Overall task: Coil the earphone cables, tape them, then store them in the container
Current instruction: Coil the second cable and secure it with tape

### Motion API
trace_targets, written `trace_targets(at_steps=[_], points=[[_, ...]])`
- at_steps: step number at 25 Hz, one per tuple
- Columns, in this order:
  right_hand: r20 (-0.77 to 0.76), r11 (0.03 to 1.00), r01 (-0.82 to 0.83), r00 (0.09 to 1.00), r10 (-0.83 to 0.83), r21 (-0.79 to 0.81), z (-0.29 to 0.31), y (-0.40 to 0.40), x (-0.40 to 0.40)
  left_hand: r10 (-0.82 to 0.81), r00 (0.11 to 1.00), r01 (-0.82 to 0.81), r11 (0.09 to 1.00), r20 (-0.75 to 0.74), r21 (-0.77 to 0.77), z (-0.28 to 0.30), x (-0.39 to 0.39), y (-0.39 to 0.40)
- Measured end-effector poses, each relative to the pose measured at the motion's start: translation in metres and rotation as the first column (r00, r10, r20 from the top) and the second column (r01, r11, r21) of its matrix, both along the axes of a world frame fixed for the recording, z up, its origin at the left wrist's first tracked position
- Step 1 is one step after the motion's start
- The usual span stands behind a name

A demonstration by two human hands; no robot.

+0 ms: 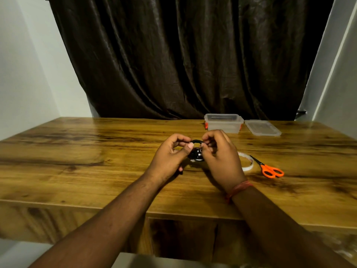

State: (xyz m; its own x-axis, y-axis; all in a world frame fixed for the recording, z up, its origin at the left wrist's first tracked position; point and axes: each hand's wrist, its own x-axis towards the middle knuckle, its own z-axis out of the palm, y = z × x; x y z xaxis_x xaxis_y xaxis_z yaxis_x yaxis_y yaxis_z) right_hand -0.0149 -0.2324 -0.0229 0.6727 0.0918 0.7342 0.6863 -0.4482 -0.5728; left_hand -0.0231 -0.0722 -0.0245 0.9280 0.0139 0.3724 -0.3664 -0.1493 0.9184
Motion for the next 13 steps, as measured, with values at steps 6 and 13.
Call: trace_targets(at_steps=[6, 13], points=[[-0.226, 0.99, -0.108, 0.966, 0.126, 0.088, -0.004, 0.0, 0.006, 0.146, 0.989, -0.146, 0.987, -0.002, -0.07, 0.002, 0.004, 0.002], [-0.375, 0.809, -0.347, 0.911, 0.171, -0.475, -0.014, 0.015, 0.001, 0.489, 0.868, -0.49, 0.872, -0.08, 0.009, -0.015, 0.031, 0.043]])
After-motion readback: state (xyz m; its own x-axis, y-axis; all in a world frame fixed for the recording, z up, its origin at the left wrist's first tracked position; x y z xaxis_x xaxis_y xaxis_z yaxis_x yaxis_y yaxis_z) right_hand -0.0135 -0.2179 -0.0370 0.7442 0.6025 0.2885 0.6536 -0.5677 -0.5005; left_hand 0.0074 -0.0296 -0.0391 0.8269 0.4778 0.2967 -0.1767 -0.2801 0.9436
